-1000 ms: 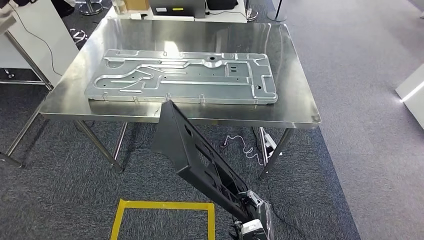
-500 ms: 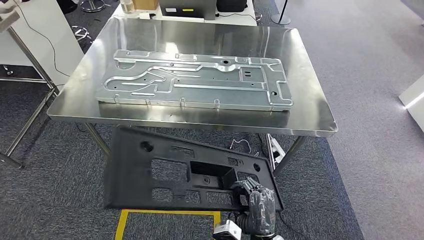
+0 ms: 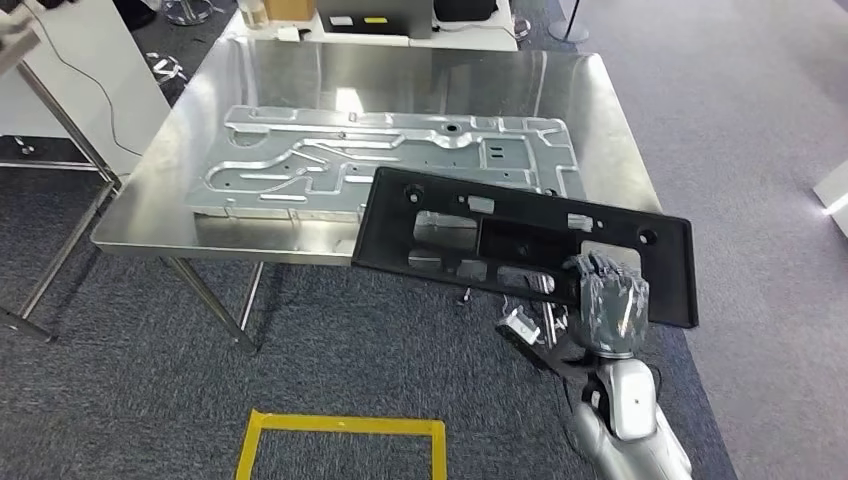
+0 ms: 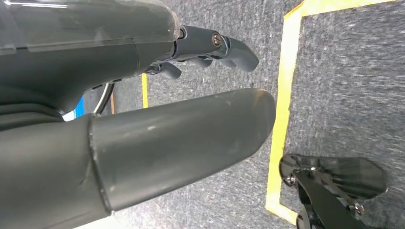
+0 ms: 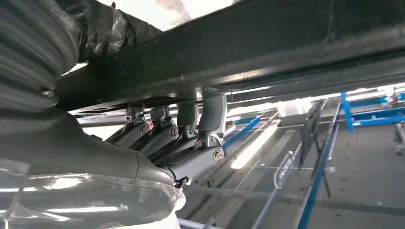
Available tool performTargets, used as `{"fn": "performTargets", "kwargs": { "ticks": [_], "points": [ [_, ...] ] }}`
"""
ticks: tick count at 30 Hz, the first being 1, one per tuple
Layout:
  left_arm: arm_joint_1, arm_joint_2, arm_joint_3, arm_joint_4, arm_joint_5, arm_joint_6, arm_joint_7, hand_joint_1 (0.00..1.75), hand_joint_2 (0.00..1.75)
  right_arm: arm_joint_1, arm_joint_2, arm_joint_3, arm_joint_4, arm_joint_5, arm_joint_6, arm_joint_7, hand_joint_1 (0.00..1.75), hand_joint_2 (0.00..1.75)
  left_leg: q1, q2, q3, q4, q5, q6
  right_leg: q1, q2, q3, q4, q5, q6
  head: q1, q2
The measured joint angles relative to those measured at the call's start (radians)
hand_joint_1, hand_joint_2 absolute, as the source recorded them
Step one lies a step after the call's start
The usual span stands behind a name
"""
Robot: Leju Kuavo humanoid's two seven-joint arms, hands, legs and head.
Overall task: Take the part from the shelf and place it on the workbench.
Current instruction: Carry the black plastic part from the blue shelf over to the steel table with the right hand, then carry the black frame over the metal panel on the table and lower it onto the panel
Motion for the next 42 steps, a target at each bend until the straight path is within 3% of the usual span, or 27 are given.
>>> {"fn": "performTargets", "kwargs": {
  "ticks": [2,3,4,6,8,11,14,17,18,19,20,22,23,25,29,30,32,33,34,35,36,38,40,42],
  "points": [
    [0.000,0.001,0.000,0.000,0.000,-0.002,0.000,0.00,0.00,-0.011,-0.015,-0.008,0.015,-0.004,0.001,0.006,1.75,1.75,0.001,-0.001,-0.072,0.120,-0.042,-0.005,0.001,-0.001,0.006,-0.002,-0.005,-0.003,0.000,0.000],
    [0.001,0.001,0.000,0.000,0.000,-0.002,0.000,0.00,0.00,-0.012,-0.020,-0.011,0.022,-0.006,0.001,0.009,1.75,1.75,0.001,-0.001,-0.102,0.161,-0.045,-0.007,0.002,0.000,0.007,0.001,-0.010,-0.002,0.000,0.000],
    [0.002,0.002,0.000,0.000,0.000,-0.002,0.000,0.00,0.00,-0.012,-0.025,-0.015,0.028,-0.009,0.001,0.011,1.75,1.75,0.001,-0.001,-0.116,0.168,-0.029,-0.009,0.002,0.000,0.009,0.005,-0.016,-0.001,0.000,0.000],
    [0.004,0.006,0.000,0.000,0.000,-0.001,0.001,0.00,0.00,-0.012,-0.034,-0.021,0.040,-0.017,0.001,0.011,1.75,1.75,0.001,0.000,-0.091,0.081,0.048,-0.008,0.001,0.003,0.016,0.016,-0.030,0.004,-0.001,0.000],
    [0.004,0.010,0.000,0.000,-0.001,0.000,0.002,0.00,0.00,-0.013,-0.041,-0.026,0.049,-0.023,0.001,0.009,1.75,1.75,-0.002,-0.001,-0.047,-0.025,0.097,0.001,0.003,0.004,0.019,0.030,-0.046,0.013,0.000,0.000],
    [0.001,0.012,0.000,0.000,-0.007,0.000,0.003,0.00,0.00,-0.022,-0.049,-0.030,0.065,-0.029,0.004,0.000,1.75,1.75,-0.009,-0.002,-0.031,-0.066,0.096,0.017,0.004,0.003,0.014,0.039,-0.055,0.027,0.000,0.000],
    [-0.001,0.012,-0.001,0.000,-0.012,0.000,0.004,0.00,0.00,-0.046,-0.054,-0.028,0.088,-0.029,0.008,-0.010,1.75,1.75,-0.002,0.000,-0.020,-0.085,0.101,0.033,-0.001,0.004,0.003,0.067,-0.077,0.042,0.000,0.000],
    [-0.005,0.012,-0.001,0.000,-0.018,0.000,0.004,0.00,0.00,-0.076,-0.060,-0.025,0.123,-0.029,0.015,-0.011,1.75,1.75,0.002,0.000,-0.013,-0.093,0.101,0.041,-0.014,0.004,-0.087,0.231,-0.146,0.061,0.001,0.000],
    [-0.005,0.012,-0.001,0.000,-0.020,0.000,0.004,0.00,0.00,-0.084,-0.060,-0.023,0.137,-0.029,0.017,-0.011,1.75,1.75,0.003,-0.001,-0.012,-0.093,0.099,0.040,-0.019,0.004,-0.117,0.278,-0.153,0.066,0.001,0.000],
    [-0.005,0.012,-0.002,0.000,-0.022,0.000,0.004,0.00,0.00,-0.092,-0.061,-0.021,0.151,-0.027,0.021,-0.011,1.75,1.75,0.005,-0.003,-0.010,-0.092,0.097,0.039,-0.025,0.004,-0.135,0.295,-0.143,0.071,0.001,0.000],
    [-0.005,0.012,-0.002,0.000,-0.025,-0.001,0.005,0.00,0.00,-0.102,-0.061,-0.016,0.163,-0.024,0.025,-0.012,1.75,1.75,0.007,-0.004,-0.006,-0.092,0.094,0.035,-0.030,0.003,-0.132,0.273,-0.114,0.075,0.001,0.000],
    [-0.005,0.012,-0.004,0.000,-0.033,-0.002,0.005,0.00,0.00,-0.134,-0.061,0.000,0.194,-0.014,0.037,-0.012,1.75,1.75,0.013,-0.006,0.004,-0.090,0.086,0.024,-0.038,0.004,-0.086,0.153,-0.036,0.084,0.001,0.000],
    [-0.007,0.012,-0.006,0.000,-0.036,-0.003,0.005,0.00,0.00,-0.156,-0.060,0.011,0.213,-0.008,0.042,-0.011,1.75,1.75,0.014,-0.005,0.007,-0.088,0.082,0.016,-0.037,0.005,-0.063,0.096,-0.012,0.085,0.001,0.000],
    [-0.011,0.013,-0.010,0.000,-0.042,-0.004,0.005,0.00,0.00,-0.197,-0.060,0.035,0.251,0.000,0.052,-0.008,1.75,1.75,0.013,-0.006,0.007,-0.089,0.080,0.000,-0.031,0.007,-0.043,0.048,-0.006,0.077,0.001,0.000],
    [-0.015,0.013,-0.016,0.000,-0.054,-0.010,0.007,0.00,0.00,-0.286,-0.057,0.090,0.329,0.005,0.067,-0.005,1.75,1.75,0.016,-0.007,0.001,-0.070,0.062,-0.025,-0.027,0.009,-0.040,0.043,-0.008,0.040,0.000,0.000],
    [-0.016,0.013,-0.017,0.000,-0.056,-0.011,0.007,0.00,0.00,-0.309,-0.055,0.103,0.347,0.005,0.068,-0.002,1.75,1.75,0.017,-0.006,-0.018,-0.030,0.040,-0.027,-0.026,0.009,-0.037,0.040,-0.008,0.031,0.000,0.000],
    [-0.017,0.014,-0.017,0.000,-0.058,-0.011,0.007,0.00,0.00,-0.343,-0.052,0.127,0.377,0.006,0.070,0.004,1.75,1.75,0.013,-0.006,-0.087,0.103,-0.016,-0.023,-0.018,0.006,-0.033,0.040,-0.012,0.018,-0.001,0.000],
    [-0.017,0.014,-0.017,0.000,-0.060,-0.011,0.008,0.00,0.00,-0.353,-0.050,0.136,0.390,0.006,0.070,0.007,1.75,1.75,0.010,-0.006,-0.123,0.165,-0.034,-0.021,-0.012,0.005,-0.031,0.041,-0.015,0.014,0.000,0.000],
    [-0.015,0.014,-0.017,0.000,-0.061,-0.011,0.008,0.00,0.00,-0.359,-0.048,0.145,0.402,0.006,0.071,0.010,1.75,1.75,0.007,-0.006,-0.145,0.199,-0.033,-0.017,-0.007,0.004,-0.028,0.041,-0.017,0.010,0.000,0.000],
    [-0.013,0.014,-0.017,0.000,-0.063,-0.011,0.010,0.00,0.00,-0.365,-0.047,0.153,0.412,0.006,0.072,0.010,1.75,1.75,0.003,-0.007,-0.151,0.196,-0.014,-0.010,-0.001,0.004,-0.024,0.041,-0.020,0.006,0.000,0.000],
    [-0.012,0.015,-0.017,0.000,-0.064,-0.011,0.011,0.00,0.00,-0.371,-0.045,0.161,0.421,0.006,0.074,0.009,1.75,1.75,-0.002,-0.007,-0.136,0.153,0.024,-0.001,0.005,0.004,-0.018,0.041,-0.024,0.003,0.000,0.000],
    [-0.012,0.017,-0.017,0.000,-0.068,-0.011,0.016,0.00,0.00,-0.396,-0.035,0.180,0.448,0.006,0.077,0.008,1.75,1.75,-0.015,-0.007,-0.085,0.025,0.099,0.025,0.015,0.005,-0.010,0.042,-0.032,0.001,0.000,0.000],
    [-0.017,0.020,-0.018,0.000,-0.072,-0.011,0.022,0.00,0.00,-0.439,-0.018,0.206,0.484,0.006,0.078,0.012,1.75,1.75,-0.023,-0.006,-0.051,-0.057,0.121,0.039,0.018,0.008,-0.012,0.045,-0.035,0.004,0.000,0.000],
    [-0.023,0.021,-0.019,0.000,-0.079,-0.012,0.028,0.00,0.00,-0.476,0.001,0.238,0.515,0.006,0.082,0.022,1.75,1.75,-0.023,-0.006,-0.042,-0.080,0.116,0.038,0.016,0.011,-0.016,0.044,-0.035,0.012,0.000,0.000]
  ]
}}
